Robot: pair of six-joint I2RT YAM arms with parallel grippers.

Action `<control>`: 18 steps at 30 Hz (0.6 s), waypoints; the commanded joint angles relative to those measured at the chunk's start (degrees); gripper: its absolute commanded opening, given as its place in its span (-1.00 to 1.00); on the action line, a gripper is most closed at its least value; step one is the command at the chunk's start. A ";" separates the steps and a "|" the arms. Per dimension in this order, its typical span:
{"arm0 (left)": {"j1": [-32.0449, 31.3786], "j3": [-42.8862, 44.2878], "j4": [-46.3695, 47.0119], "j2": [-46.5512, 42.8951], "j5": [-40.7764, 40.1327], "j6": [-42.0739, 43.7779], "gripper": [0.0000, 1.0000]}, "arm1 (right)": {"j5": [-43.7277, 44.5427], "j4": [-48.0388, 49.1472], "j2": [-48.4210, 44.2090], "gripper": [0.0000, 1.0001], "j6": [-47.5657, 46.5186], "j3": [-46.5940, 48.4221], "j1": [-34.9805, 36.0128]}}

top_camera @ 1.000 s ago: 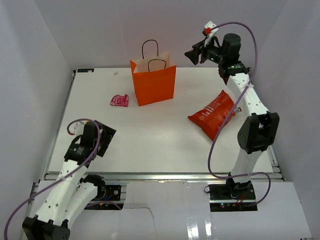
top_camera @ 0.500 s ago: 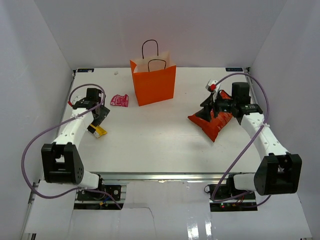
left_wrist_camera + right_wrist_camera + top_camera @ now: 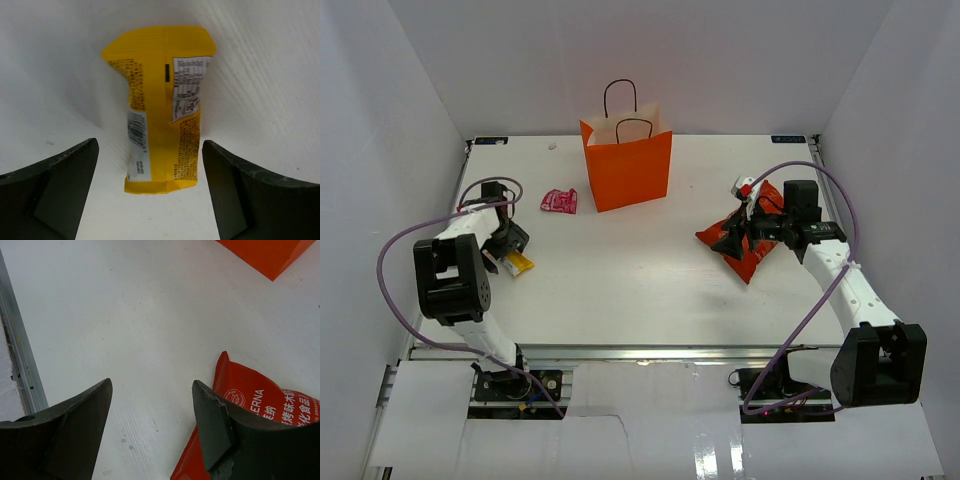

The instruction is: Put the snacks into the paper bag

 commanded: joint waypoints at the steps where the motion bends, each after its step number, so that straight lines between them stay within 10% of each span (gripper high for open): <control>1: 0.07 1.61 4.12 0.57 5.24 5.28 0.89 | -1.81 0.51 -0.39 0.42 0.48 0.29 -0.18; 18: 1.04 1.96 9.03 -2.22 15.78 8.36 -0.49 | -2.34 -0.11 -1.00 0.42 0.66 0.99 -0.18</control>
